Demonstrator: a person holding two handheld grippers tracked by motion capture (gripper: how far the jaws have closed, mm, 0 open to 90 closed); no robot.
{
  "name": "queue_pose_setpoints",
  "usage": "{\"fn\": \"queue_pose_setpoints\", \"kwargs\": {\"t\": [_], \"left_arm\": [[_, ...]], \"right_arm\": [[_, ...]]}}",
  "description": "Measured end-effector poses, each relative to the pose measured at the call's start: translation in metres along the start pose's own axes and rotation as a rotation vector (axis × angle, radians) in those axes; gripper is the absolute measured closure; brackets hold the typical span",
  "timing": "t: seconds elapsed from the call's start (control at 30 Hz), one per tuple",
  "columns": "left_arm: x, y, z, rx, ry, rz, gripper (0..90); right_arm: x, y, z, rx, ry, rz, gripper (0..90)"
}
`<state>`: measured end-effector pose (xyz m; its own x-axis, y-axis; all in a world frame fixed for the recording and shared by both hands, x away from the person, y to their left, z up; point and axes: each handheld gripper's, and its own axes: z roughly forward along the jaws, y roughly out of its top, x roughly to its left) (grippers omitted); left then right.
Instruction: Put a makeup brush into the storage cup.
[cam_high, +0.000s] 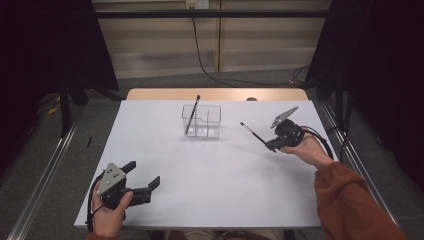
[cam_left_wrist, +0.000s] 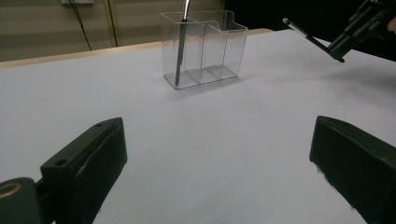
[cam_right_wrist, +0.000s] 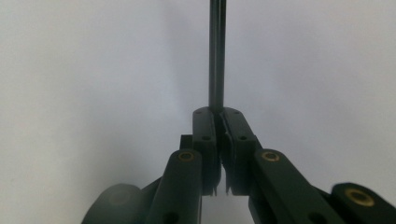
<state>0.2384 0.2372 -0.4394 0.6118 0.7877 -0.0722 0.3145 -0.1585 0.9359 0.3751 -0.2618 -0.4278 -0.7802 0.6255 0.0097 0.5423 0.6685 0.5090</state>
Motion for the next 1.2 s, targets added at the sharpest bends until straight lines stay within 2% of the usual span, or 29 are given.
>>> {"fn": "queue_pose_setpoints", "kwargs": {"t": [0.1, 0.27, 0.33, 0.6, 0.83, 1.0, 1.2], "left_arm": [[0.0, 0.0, -0.001, -0.001, -0.002, 0.007, 4.1], [0.0, 0.0, -0.001, -0.003, 0.003, 0.002, 4.1], [0.0, 0.0, -0.001, -0.004, 0.002, 0.006, 4.1], [-0.001, 0.001, -0.001, -0.007, -0.001, 0.016, 4.1], [-0.001, 0.001, -0.001, -0.008, 0.001, 0.01, 4.1], [-0.001, 0.001, -0.001, -0.011, -0.002, 0.014, 4.1], [-0.002, 0.001, -0.002, -0.016, 0.002, 0.012, 4.1]], "right_arm": [[-0.001, -0.006, 0.002, -0.046, -0.012, 0.03, 85.1], [-0.003, -0.016, 0.003, -0.124, 0.009, 0.073, 85.0], [-0.002, -0.019, 0.003, -0.149, 0.019, 0.071, 85.0], [-0.005, -0.031, -0.008, -0.33, 0.014, 0.085, 85.0], [-0.003, -0.036, -0.011, -0.439, 0.005, 0.113, 85.0], [0.001, -0.036, -0.012, -0.489, -0.009, 0.107, 85.0], [0.01, -0.035, -0.014, -0.538, 0.002, 0.102, 84.9]]}}
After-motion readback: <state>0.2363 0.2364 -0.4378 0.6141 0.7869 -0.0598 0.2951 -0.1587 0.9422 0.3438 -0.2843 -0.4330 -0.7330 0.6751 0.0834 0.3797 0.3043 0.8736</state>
